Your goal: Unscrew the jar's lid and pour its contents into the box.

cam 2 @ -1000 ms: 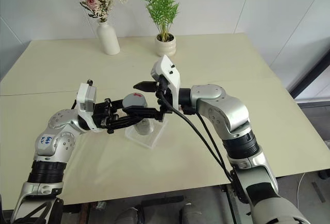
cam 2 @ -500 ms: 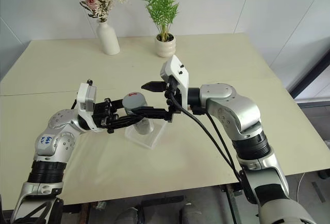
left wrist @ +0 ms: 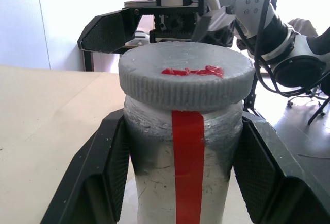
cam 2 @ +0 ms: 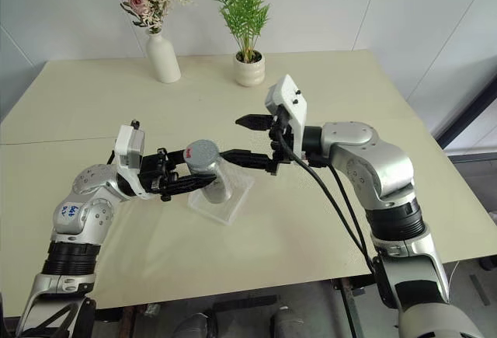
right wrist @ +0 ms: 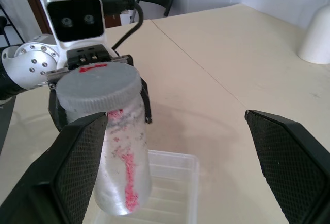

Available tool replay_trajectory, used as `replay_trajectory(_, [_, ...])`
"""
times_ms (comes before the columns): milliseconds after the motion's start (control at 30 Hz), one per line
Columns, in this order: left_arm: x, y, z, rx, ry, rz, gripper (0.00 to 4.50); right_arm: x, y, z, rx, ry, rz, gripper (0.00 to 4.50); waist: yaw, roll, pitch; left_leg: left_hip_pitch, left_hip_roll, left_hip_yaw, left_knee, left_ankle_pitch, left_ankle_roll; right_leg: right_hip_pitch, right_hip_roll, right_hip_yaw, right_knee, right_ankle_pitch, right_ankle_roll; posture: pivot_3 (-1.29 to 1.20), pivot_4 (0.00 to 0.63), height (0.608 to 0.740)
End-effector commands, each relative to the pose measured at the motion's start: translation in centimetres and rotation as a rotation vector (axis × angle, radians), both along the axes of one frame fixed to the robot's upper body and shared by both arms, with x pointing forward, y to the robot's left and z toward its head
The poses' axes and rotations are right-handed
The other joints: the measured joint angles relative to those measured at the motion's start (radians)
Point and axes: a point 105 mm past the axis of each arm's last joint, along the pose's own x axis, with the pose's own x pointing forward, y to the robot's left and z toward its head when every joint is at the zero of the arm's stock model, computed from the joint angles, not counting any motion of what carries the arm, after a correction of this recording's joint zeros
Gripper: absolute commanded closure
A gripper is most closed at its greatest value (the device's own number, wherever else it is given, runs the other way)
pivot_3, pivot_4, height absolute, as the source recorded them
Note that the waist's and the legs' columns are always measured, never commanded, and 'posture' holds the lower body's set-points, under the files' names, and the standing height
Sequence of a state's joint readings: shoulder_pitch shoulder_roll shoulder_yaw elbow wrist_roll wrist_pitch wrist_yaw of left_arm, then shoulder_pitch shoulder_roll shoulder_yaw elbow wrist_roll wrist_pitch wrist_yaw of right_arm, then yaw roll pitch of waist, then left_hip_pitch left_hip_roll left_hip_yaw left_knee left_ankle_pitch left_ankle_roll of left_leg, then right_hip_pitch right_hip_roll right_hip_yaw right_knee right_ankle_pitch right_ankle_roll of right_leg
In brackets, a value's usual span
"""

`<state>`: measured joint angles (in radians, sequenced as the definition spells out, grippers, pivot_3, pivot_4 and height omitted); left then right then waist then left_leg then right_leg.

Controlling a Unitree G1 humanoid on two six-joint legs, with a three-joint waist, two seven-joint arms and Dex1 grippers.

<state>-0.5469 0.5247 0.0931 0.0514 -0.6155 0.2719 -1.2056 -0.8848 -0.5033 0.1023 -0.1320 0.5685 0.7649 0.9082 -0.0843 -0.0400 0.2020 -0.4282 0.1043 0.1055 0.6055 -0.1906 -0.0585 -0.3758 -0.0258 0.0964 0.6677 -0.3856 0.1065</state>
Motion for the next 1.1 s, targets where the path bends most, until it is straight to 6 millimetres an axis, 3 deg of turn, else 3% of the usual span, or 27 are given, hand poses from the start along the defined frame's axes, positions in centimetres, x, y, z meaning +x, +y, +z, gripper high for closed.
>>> replay_trajectory(33, [-0.4,-0.3,1.1,0.009,-0.062,-0.024,2.05,0.2,-1.4,0.9,0.019,-0.035,-0.037,0.02,0.000,0.000,0.000,0.000,0.000,0.000,0.000,0.000,0.000,0.000,0.000,0.000,0.000,0.000,0.000,0.00,0.150,0.740])
replay_trajectory(233, [-0.3,-0.2,1.1,0.015,-0.060,-0.026,2.05,0.9,-3.7,0.7,0.008,-0.023,-0.105,0.02,0.002,0.000,0.000,0.000,0.000,0.000,0.000,0.000,0.000,0.000,0.000,0.000,-0.002,0.000,0.000,0.00,0.150,0.740])
replay_trajectory(433, [-0.3,-0.1,1.2,0.017,-0.059,-0.025,2.05,0.1,-3.5,1.3,0.030,-0.026,-0.071,0.02,-0.001,0.000,0.000,0.000,0.000,0.001,-0.001,0.000,0.000,0.000,0.000,0.001,-0.001,0.000,0.000,0.00,0.150,0.740])
replay_trajectory(733, [-0.4,-0.2,1.0,0.020,-0.050,-0.028,2.05,-2.6,0.5,1.7,0.054,-0.014,0.088,0.02,0.000,0.000,0.000,0.000,0.000,0.001,0.000,0.000,-0.001,0.000,0.000,0.001,-0.001,0.000,0.001,0.00,0.150,0.740])
replay_trajectory(1100, [-0.5,-0.2,1.0,0.021,-0.048,-0.028,2.05,-3.4,3.6,1.7,0.038,-0.023,0.172,0.02,0.000,0.000,0.000,0.000,0.000,0.001,0.000,0.000,-0.001,0.000,0.000,0.001,-0.001,0.000,0.001,0.00,0.150,0.740])
